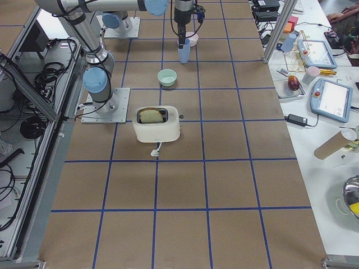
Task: Stack blue cups with both arms
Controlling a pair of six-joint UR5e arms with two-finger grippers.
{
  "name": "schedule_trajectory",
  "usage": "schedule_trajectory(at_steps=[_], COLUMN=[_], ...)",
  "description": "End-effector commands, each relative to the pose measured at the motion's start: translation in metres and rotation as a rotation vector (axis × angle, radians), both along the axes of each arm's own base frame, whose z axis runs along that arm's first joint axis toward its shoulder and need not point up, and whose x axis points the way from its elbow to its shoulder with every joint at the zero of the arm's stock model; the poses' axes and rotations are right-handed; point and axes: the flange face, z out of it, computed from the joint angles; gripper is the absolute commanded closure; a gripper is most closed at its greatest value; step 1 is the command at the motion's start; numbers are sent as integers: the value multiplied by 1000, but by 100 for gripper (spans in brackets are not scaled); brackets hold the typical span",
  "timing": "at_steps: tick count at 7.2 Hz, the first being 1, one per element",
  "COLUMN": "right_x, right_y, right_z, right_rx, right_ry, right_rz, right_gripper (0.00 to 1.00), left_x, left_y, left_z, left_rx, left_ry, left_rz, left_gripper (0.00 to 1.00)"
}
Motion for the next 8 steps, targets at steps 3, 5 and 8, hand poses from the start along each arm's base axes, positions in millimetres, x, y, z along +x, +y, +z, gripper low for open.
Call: schedule_trajectory(at_steps=[3, 5, 8], right_x=[0, 0, 0], right_y=[-6, -6, -6], right_z=[6, 5, 4], right_rx=[-11, -11, -5], right_ry=[7, 0, -7], right_rz=[1, 0, 0], right_gripper=[0, 0, 0], left_x=[0, 0, 0], left_y=[0, 0, 0], left_z=[0, 0, 0], left_rx=[0, 0, 0], left_ry=[0, 0, 0], left_rz=[0, 0, 0], left_gripper=[0, 0, 0])
